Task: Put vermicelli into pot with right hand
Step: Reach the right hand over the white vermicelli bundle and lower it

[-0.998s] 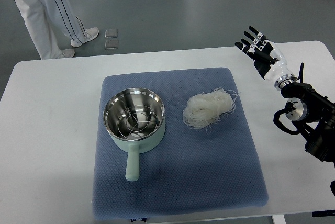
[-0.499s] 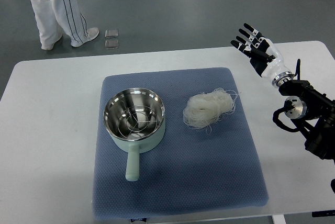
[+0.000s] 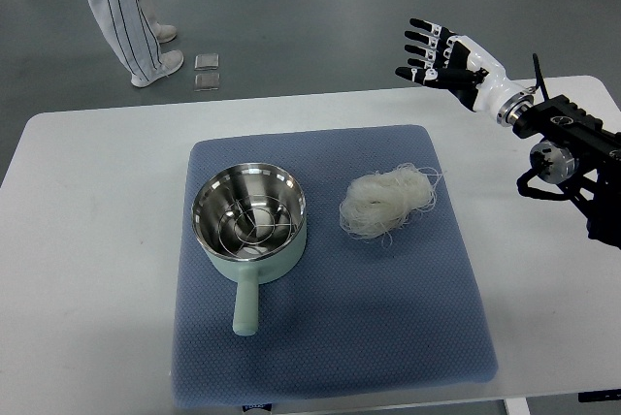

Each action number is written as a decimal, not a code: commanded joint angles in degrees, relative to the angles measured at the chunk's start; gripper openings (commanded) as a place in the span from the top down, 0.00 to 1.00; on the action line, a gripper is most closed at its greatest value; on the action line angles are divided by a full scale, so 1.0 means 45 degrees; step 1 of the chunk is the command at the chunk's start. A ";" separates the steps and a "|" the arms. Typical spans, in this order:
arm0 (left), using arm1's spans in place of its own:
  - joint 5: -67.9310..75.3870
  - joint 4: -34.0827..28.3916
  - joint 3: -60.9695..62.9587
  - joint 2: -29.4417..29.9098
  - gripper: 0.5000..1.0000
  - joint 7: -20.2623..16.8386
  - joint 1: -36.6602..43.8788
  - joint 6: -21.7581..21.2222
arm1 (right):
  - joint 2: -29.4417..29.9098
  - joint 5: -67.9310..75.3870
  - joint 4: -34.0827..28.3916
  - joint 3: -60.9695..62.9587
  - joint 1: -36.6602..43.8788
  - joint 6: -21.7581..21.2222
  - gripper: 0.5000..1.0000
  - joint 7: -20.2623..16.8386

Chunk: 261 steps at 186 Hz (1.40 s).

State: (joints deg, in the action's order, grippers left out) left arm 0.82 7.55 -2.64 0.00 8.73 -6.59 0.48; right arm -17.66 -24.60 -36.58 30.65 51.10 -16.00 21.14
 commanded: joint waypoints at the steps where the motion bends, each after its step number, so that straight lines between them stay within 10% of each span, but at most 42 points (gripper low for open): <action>1: -0.0006 0.0001 0.0000 0.0000 0.00 0.0012 0.0000 -0.0008 | -0.0275 -0.0666 -0.0016 -0.1204 0.0851 -0.0449 0.16 0.0067; 88: -0.0025 -0.0038 0.0040 0.0000 0.00 0.0012 -0.0019 -0.0125 | -0.0998 -0.5470 -0.2184 -0.8684 0.5812 -0.0703 0.16 0.0829; 261: -0.0025 -0.0038 0.0040 0.0000 0.00 0.0012 -0.0332 -0.0164 | -0.0197 -0.8069 -0.3571 -1.3256 0.6887 0.0254 0.17 0.0790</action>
State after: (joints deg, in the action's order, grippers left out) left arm 0.70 7.42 -2.54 0.00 8.78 -7.77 -0.18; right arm -18.57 -60.13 -52.70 -27.62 82.27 -16.58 24.71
